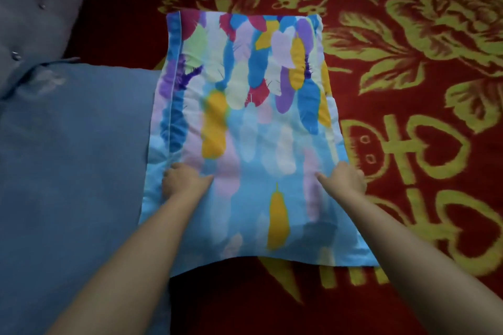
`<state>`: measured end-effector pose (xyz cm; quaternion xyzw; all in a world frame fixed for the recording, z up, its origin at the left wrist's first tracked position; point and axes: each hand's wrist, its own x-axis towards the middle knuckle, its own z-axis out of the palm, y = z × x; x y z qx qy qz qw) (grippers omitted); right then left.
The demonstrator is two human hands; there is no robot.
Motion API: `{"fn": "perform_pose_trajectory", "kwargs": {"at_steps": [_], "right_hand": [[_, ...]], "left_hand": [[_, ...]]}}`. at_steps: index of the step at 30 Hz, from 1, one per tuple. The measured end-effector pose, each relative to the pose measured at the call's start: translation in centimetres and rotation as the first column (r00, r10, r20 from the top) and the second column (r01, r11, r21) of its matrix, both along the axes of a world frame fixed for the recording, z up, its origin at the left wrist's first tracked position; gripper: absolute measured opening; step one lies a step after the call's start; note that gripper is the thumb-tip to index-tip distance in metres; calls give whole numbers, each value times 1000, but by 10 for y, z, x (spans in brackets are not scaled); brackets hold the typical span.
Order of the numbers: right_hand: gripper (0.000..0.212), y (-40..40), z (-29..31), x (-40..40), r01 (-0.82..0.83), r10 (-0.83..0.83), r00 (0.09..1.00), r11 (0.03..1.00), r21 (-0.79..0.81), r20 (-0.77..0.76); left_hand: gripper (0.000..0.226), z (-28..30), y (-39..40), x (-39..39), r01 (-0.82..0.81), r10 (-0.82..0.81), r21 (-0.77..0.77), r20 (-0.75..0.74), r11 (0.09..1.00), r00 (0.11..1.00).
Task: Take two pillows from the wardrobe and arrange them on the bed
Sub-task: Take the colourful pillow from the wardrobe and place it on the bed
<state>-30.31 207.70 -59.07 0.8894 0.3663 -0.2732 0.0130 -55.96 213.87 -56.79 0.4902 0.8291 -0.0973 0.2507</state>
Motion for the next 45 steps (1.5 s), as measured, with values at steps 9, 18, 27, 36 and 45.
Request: {"fn": "perform_pose_trajectory", "kwargs": {"at_steps": [9,18,27,36,45], "right_hand": [[50,30,-49,0,32,-34,999,998,-50,-39],[38,31,28,-56,58,-110,977,962,269,181],[36,29,152,-119,25,-99,990,813,582,95],[57,100,214,-213,13,36,998,734,679,-58],[52,242,265,-264,78,79,987,520,851,-139]], "left_hand": [[62,-55,40,-24,40,-49,118,74,992,996],[31,2,33,-53,281,-311,279,68,918,948],[37,128,51,-126,159,-301,570,163,806,940],[32,230,78,-235,59,-204,795,83,604,975],[32,300,210,-281,222,-172,801,-151,556,974]]}}
